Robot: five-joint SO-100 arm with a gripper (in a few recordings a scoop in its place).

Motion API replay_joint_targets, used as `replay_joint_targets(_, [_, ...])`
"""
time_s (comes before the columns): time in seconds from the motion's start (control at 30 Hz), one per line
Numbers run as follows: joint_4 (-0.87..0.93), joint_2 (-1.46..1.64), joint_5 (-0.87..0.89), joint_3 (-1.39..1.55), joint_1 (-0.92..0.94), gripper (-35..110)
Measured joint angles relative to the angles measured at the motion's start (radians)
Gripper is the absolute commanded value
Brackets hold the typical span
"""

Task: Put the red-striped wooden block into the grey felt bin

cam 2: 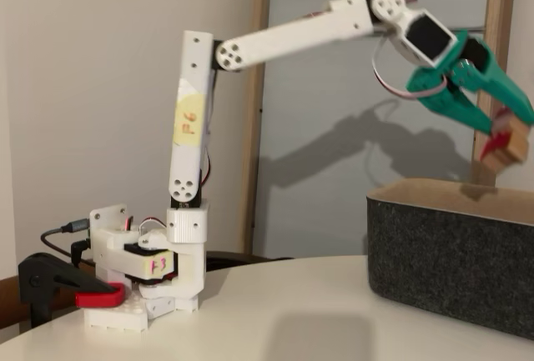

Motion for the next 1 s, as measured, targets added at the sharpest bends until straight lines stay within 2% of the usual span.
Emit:
replay_joint_targets(0.4, [-0.092, -0.206, -0.026, -0.086, 0.014, 5])
replay_joint_targets(0.67, [-0.092, -0.213, -0.021, -0.091, 0.025, 15])
replay_joint_targets(1.0, [-0.089, -0.213, -0.017, -0.092, 0.021, 17])
